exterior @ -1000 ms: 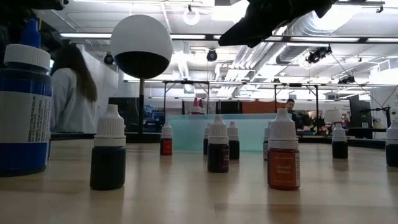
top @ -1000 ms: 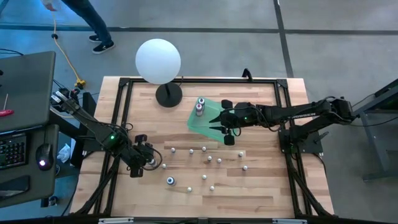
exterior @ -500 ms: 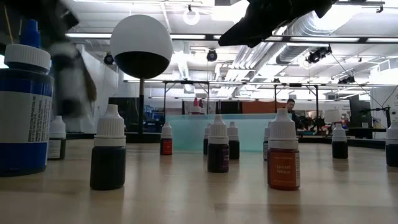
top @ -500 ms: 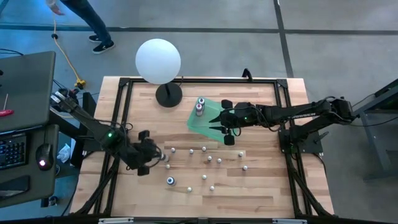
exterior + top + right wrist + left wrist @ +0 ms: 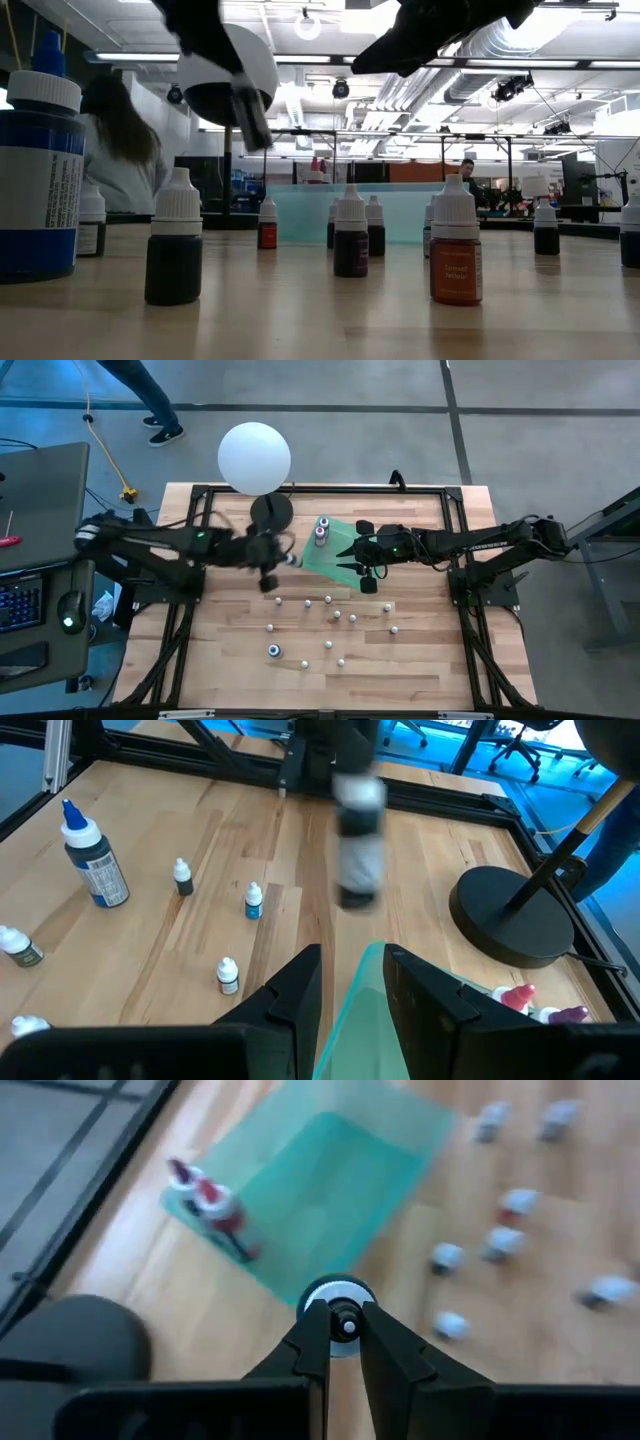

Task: Pick & Place food coloring
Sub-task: Put the large black food coloring bottle into the green container

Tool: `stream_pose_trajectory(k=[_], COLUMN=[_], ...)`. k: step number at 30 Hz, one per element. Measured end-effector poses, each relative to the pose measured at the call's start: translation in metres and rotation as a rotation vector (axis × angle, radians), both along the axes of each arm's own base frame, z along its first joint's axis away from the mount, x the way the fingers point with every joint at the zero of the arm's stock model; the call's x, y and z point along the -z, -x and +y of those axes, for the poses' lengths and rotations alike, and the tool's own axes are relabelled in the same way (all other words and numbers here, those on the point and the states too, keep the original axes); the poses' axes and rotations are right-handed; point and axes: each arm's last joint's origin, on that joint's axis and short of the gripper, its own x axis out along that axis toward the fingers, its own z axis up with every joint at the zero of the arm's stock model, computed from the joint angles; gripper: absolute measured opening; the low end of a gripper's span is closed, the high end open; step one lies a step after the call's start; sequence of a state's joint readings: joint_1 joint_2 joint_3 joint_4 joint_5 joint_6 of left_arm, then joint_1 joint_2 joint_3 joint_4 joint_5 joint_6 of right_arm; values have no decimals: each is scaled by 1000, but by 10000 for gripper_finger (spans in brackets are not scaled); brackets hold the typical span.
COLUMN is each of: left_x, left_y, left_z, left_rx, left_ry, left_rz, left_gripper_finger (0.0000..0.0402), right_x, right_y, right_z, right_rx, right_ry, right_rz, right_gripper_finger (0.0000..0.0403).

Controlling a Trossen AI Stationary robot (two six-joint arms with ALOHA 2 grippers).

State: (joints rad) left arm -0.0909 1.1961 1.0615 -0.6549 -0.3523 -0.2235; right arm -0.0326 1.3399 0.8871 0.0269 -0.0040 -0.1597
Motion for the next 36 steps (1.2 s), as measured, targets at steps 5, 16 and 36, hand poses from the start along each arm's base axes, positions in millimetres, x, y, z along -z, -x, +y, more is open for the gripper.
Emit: stream_pose_trajectory(k=[5, 16, 36], left_x=[25, 38, 55], left_y=[-34, -57, -78], left_z=[38, 58, 57], left_rx=[-129, -148, -59], left_ry=[-8, -19, 75], left_rz=[18, -25, -9], left_gripper_finger=[30, 30, 30], right_x=[0, 3, 4], right_y=[0, 1, 2], right_z=[0, 0, 0], right_rx=[1, 2, 2], right_ry=[-1, -5, -4], right_rz=[0, 34, 51], right_gripper_finger=[103, 103, 103])
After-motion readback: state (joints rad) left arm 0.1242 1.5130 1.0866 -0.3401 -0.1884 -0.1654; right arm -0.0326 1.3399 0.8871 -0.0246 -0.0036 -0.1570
